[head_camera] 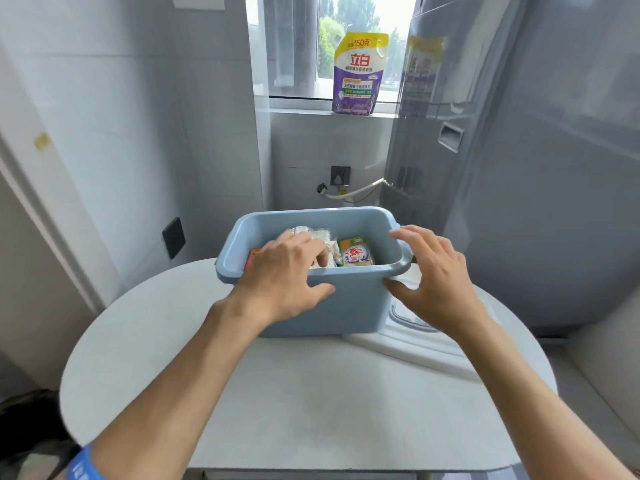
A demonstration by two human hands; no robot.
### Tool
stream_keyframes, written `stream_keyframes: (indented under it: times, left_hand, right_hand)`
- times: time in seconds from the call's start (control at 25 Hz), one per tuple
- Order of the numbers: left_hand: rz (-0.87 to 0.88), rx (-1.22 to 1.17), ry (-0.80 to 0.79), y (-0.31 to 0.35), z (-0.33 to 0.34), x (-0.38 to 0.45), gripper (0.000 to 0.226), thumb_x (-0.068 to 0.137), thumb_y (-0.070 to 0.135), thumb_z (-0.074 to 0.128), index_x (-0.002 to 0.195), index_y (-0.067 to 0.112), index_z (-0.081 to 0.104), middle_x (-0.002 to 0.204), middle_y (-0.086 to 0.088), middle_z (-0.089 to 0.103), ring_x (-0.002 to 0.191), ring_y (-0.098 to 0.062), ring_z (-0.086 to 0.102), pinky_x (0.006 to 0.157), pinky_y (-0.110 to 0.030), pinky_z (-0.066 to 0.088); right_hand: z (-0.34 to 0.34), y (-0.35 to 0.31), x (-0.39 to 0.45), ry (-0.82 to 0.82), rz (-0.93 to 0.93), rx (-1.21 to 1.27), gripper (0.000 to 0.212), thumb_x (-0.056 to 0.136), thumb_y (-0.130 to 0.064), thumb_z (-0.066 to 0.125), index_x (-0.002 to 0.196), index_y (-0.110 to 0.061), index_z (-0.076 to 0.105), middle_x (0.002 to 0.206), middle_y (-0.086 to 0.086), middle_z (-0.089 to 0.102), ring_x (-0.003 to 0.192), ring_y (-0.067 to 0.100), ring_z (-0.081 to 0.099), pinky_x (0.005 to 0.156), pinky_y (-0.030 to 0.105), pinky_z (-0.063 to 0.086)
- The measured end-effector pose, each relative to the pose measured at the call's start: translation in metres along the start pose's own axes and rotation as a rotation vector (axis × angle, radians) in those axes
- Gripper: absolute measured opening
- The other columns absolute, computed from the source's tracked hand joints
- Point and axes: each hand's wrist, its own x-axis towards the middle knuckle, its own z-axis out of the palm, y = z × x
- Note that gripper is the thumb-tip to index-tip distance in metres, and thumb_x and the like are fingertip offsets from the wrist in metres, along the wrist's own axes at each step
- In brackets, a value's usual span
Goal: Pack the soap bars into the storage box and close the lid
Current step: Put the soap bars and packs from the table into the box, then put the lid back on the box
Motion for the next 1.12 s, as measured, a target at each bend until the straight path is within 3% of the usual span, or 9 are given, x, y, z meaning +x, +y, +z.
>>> stream_keyframes:
  times: [0.12,0.2,0.28,0.32,0.48,0.64,0.88,1.0,1.12]
  left_hand:
    - [0.129,0.024,0.022,0.037,0.024,0.014,0.035,0.074,0.049,0.072,0.094,0.023,0.057,0.091,0.004,0.06,0.089,-0.02,0.054,0.071,-0.034,0.045]
    - [0.149,0.067,0.016,0.053,0.039,0.023,0.035,0.078,0.046,0.072,0.095,0.019,0.057,0.091,0.001,0.063,0.087,-0.023,0.058,0.067,-0.031,0.039]
    - [0.135,0.126,0.044,0.061,0.05,0.029,0.03,0.079,0.041,0.073,0.091,0.018,0.057,0.087,-0.002,0.066,0.083,-0.028,0.061,0.063,-0.03,0.033]
    - [0.112,0.138,0.049,0.062,0.053,0.031,0.028,0.079,0.039,0.073,0.087,0.018,0.055,0.085,-0.003,0.067,0.08,-0.03,0.062,0.062,-0.031,0.032]
    - [0.075,0.145,0.071,0.062,0.057,0.033,0.039,0.078,0.037,0.075,0.075,0.022,0.04,0.078,-0.005,0.068,0.072,-0.033,0.062,0.06,-0.031,0.03]
    - [0.067,0.125,0.096,0.061,0.058,0.034,0.031,0.078,0.037,0.075,0.077,0.017,0.052,0.078,-0.006,0.068,0.073,-0.034,0.06,0.061,-0.032,0.031]
    - [0.074,0.111,0.166,0.055,0.056,0.037,0.032,0.073,0.037,0.08,0.074,0.016,0.055,0.07,-0.004,0.065,0.065,-0.034,0.059,0.057,-0.031,0.032]
    - [0.073,0.147,0.067,0.065,0.064,0.034,0.024,0.078,0.037,0.075,0.08,0.018,0.06,0.078,-0.003,0.066,0.074,-0.03,0.061,0.061,-0.03,0.03]
    - [0.043,0.011,-0.092,0.071,0.058,0.035,0.014,0.081,0.031,0.071,0.085,0.022,0.062,0.081,0.004,0.062,0.083,-0.025,0.06,0.065,-0.031,0.038]
  right_hand:
    - [-0.003,0.042,-0.019,-0.16,0.324,0.29,0.05,0.08,-0.019,0.072,0.124,-0.032,0.053,0.119,-0.011,0.063,0.11,0.014,0.057,0.088,0.032,0.04]
    - [0.006,0.061,-0.035,-0.407,0.409,0.159,0.049,0.081,-0.038,0.074,0.126,-0.028,0.057,0.118,-0.01,0.063,0.115,0.018,0.055,0.088,0.032,0.04]
    - [0.02,0.067,-0.046,-0.65,0.349,-0.035,0.065,0.074,-0.058,0.072,0.129,-0.028,0.056,0.127,-0.01,0.054,0.121,0.019,0.047,0.096,0.036,0.037]
    - [0.027,0.066,-0.048,-0.689,0.294,-0.13,0.07,0.069,-0.064,0.071,0.127,-0.028,0.056,0.127,-0.01,0.051,0.119,0.02,0.045,0.095,0.038,0.035]
    - [0.039,0.062,-0.047,-0.616,0.195,-0.31,0.08,0.056,-0.073,0.07,0.118,-0.023,0.059,0.119,-0.004,0.051,0.11,0.023,0.046,0.084,0.04,0.039]
    - [0.036,0.065,-0.05,-0.645,0.236,-0.306,0.085,0.053,-0.073,0.072,0.121,-0.024,0.055,0.122,-0.004,0.049,0.113,0.022,0.045,0.086,0.04,0.041]
    - [0.001,0.101,-0.05,-0.6,0.541,-0.328,0.07,0.041,-0.07,0.074,0.087,-0.019,0.059,0.099,-0.002,0.049,0.093,0.023,0.049,0.07,0.038,0.042]
    - [-0.022,0.119,-0.053,-0.458,0.731,-0.117,0.067,0.032,-0.068,0.074,0.06,-0.012,0.05,0.077,0.001,0.053,0.068,0.022,0.051,0.055,0.033,0.036]
    - [-0.035,0.112,-0.051,-0.276,0.827,0.076,0.062,0.035,-0.057,0.082,0.055,-0.013,0.043,0.058,0.004,0.046,0.049,0.021,0.041,0.05,0.031,0.029]
